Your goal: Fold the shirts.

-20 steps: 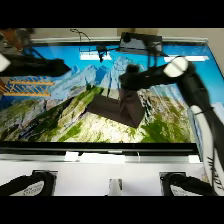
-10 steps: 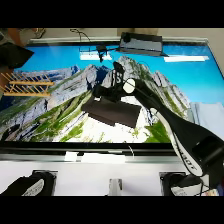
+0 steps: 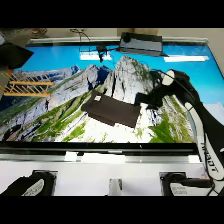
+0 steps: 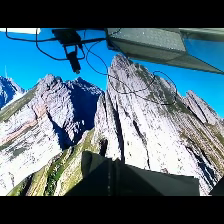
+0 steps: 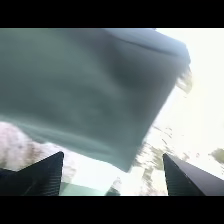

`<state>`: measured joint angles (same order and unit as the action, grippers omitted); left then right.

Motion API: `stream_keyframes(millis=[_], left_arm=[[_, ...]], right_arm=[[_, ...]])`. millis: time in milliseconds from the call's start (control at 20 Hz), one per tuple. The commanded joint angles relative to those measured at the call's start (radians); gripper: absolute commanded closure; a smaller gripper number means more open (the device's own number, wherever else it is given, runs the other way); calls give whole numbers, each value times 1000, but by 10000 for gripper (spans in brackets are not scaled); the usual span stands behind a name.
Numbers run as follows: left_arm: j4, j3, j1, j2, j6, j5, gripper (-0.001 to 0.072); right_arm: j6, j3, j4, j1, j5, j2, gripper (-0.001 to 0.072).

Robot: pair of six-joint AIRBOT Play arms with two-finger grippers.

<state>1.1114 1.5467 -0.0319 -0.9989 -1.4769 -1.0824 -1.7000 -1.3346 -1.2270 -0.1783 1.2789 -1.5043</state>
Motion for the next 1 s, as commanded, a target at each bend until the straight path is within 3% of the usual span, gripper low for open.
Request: stream_keyframes(millis=[0, 200, 650, 700, 750, 800, 950], left_arm=[[0, 0, 0, -1, -2, -1, 669], [0, 0, 0, -1, -2, -42, 669], [-2, 0, 0, -3, -14, -56, 669], [-3, 0, 0, -5, -14, -56, 669], [-3, 0, 0, -7, -14, -56, 669], [-3, 0, 0, -10, -13, -56, 669], [-3, 0, 0, -19, -13, -56, 668]], right_arm=[[11, 151, 80, 98, -37, 3, 38], [72, 194, 251, 98, -105, -94, 35], [92, 194, 399, 76, -219, -185, 66], [111, 194, 409, 59, -233, -185, 181], [139, 193, 421, 43, -239, -185, 401], [162, 188, 430, 36, -237, -185, 692], [245, 124, 447, 77, -171, -163, 687]])
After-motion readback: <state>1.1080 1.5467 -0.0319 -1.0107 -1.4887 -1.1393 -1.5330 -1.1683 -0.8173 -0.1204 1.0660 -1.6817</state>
